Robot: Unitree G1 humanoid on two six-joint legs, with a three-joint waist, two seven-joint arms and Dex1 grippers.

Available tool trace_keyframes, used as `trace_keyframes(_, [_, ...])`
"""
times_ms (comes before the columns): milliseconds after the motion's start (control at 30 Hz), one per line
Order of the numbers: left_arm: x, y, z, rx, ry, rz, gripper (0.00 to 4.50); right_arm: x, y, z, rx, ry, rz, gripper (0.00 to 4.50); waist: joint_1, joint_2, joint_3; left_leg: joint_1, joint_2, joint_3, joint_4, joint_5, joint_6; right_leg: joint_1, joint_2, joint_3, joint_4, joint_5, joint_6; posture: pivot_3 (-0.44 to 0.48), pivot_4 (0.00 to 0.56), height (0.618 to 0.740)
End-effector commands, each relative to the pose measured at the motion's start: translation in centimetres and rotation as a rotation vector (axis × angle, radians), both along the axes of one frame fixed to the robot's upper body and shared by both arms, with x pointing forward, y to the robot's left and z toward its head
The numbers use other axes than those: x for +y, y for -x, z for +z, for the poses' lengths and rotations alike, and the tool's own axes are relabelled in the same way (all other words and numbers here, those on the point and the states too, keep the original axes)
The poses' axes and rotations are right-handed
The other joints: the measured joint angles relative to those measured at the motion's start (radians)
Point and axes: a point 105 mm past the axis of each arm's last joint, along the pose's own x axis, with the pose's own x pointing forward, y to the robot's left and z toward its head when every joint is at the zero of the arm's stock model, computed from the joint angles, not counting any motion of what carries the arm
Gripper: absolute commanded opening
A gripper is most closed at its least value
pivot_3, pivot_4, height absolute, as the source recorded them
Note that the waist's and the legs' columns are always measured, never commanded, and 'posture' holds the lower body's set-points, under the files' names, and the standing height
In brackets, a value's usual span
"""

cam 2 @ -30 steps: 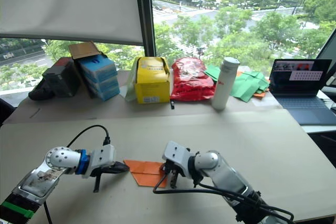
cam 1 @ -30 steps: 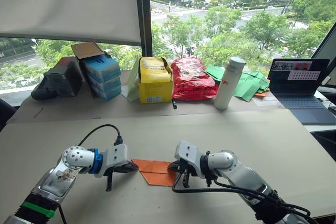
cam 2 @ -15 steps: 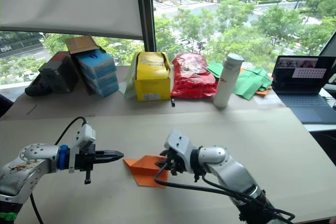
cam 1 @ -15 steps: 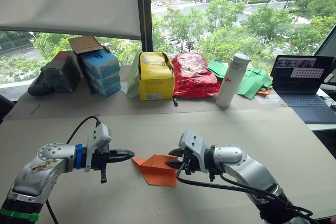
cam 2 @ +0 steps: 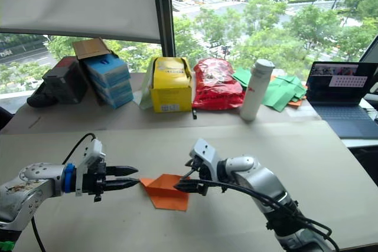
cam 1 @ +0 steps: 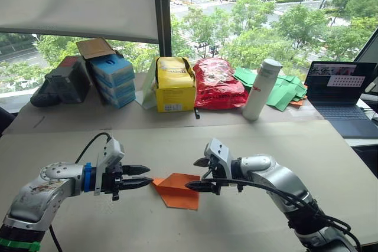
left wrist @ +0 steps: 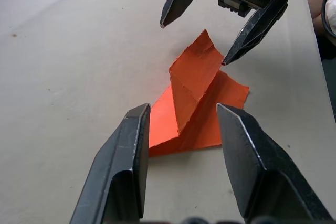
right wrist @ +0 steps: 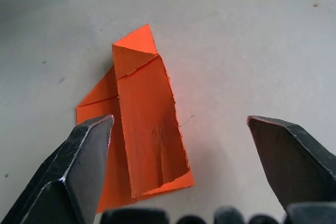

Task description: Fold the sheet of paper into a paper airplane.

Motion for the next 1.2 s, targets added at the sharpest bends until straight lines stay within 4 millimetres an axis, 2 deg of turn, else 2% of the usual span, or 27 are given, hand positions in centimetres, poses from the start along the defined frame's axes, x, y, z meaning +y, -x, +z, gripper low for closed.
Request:
trace_keyframes(33, [0.1, 0.3, 0.6, -0.045, -0.023, -0.008, 3.55, 0.4, 0.6, 0.7, -0.018, -0.027, 0.054, 4.50, -0.001, 0.000, 0.000, 0.000, 0.000, 0.000, 0.000, 0.000, 0.000, 0.000, 0.000, 0.000, 0.000, 0.000, 0.000, 0.000, 0.150, 0.740])
trace_keyframes(133, [-0.2, 0.4, 0.9, -0.040, -0.002, -0.010, 4.45, 0.6, 0.5, 0.3, 0.005, -0.031, 0.051, 4.50, -0.001, 0.000, 0.001, 0.000, 0.000, 0.000, 0.000, 0.000, 0.000, 0.000, 0.000, 0.000, 0.000, 0.000, 0.000, 0.000, 0.150, 0.740])
trace_keyframes(167, [-0.3, 0.5, 0.8, -0.038, 0.000, -0.011, 4.45, 0.7, 0.4, 0.2, 0.009, -0.032, 0.051, 4.50, -0.001, 0.000, 0.001, 0.000, 0.000, 0.000, 0.000, 0.000, 0.000, 0.000, 0.000, 0.001, 0.000, 0.000, 0.000, 0.000, 0.150, 0.740])
trace_keyframes(200, [-0.3, 0.5, 0.8, -0.038, 0.001, -0.012, 4.50, 0.8, 0.4, 0.1, 0.016, -0.039, 0.051, 4.00, -0.001, 0.000, 0.001, 0.000, 0.000, 0.000, 0.000, 0.000, 0.000, 0.000, 0.000, 0.001, 0.001, 0.000, 0.000, 0.000, 0.150, 0.740])
trace_keyframes(233, [-0.3, 0.6, 0.7, -0.037, 0.002, -0.011, 4.50, 0.9, 0.4, 0.1, 0.020, -0.045, 0.050, 3.78, -0.002, 0.000, 0.001, 0.000, 0.000, 0.000, 0.000, 0.000, 0.000, 0.000, 0.000, 0.001, 0.001, 0.000, 0.000, 0.000, 0.150, 0.740])
trace_keyframes(400, [-0.5, 0.7, 0.5, -0.035, 0.009, -0.012, 4.50, 0.8, 0.4, -0.6, 0.026, -0.033, 0.054, 2.04, -0.002, 0.000, 0.001, 0.000, 0.000, 0.000, 0.000, 0.000, -0.001, 0.000, -0.001, 0.001, 0.001, 0.000, 0.000, 0.000, 0.150, 0.740])
trace_keyframes(600, [-0.3, -0.1, 1.3, -0.055, 0.050, 0.017, 4.50, 1.1, 1.1, 0.0, 0.011, -0.064, 0.081, 0.03, -0.001, 0.000, 0.001, 0.000, 0.000, 0.000, 0.000, 0.001, -0.001, 0.000, -0.002, 0.001, 0.001, 0.000, 0.000, 0.000, 0.150, 0.740])
trace_keyframes(733, [-0.1, -1.2, 2.4, -0.077, 0.127, 0.061, 4.50, 1.4, 1.4, 2.0, -0.156, -0.100, 0.109, 0.03, 0.000, 0.000, 0.001, 0.000, 0.000, 0.000, 0.000, 0.001, -0.001, 0.000, -0.003, 0.000, 0.001, 0.000, 0.000, 0.000, 0.150, 0.740])
trace_keyframes(800, [0.0, -2.1, 3.2, -0.084, 0.196, 0.095, 4.50, 1.4, 1.0, 2.8, -0.305, -0.079, 0.098, 0.03, 0.000, 0.000, 0.001, 0.000, 0.000, 0.000, 0.001, 0.001, -0.001, 0.000, 0.000, 0.000, 0.001, 0.000, 0.000, 0.000, 0.150, 0.740])
trace_keyframes(900, [0.2, -3.8, 4.7, -0.101, 0.295, 0.159, 4.50, 1.4, -0.4, 5.1, -0.571, -0.087, 0.018, 0.03, 0.002, 0.000, 0.001, 0.001, 0.000, 0.000, 0.001, 0.001, -0.002, 0.001, 0.002, 0.001, 0.001, 0.000, 0.000, 0.000, 0.150, 0.740])
trace_keyframes(1000, [0.7, -5.1, 6.5, -0.127, 0.401, 0.212, 4.50, 1.6, -0.8, 6.8, -0.803, -0.061, -0.002, 0.03, 0.002, -0.001, 0.001, 0.000, -0.001, 0.000, 0.002, 0.003, -0.004, 0.001, 0.004, 0.001, 0.002, 0.000, 0.000, 0.000, 0.150, 0.740])
trace_keyframes(1100, [1.3, -6.3, 8.7, -0.142, 0.531, 0.260, 4.50, 2.1, 0.2, 6.0, -0.982, -0.005, 0.044, 0.03, 0.001, -0.002, 0.001, 0.000, -0.001, 0.000, 0.002, 0.003, -0.006, 0.001, 0.005, 0.002, 0.002, 0.000, 0.000, 0.000, 0.150, 0.740])
trace_keyframes(1200, [1.2, -6.6, 9.3, -0.137, 0.561, 0.267, 4.50, 2.4, 0.7, 4.3, -1.120, 0.093, 0.105, 0.03, -0.002, -0.002, 0.001, 0.001, 0.000, 0.000, 0.002, 0.004, -0.007, 0.001, 0.006, 0.002, 0.003, 0.000, 0.000, 0.000, 0.150, 0.740])
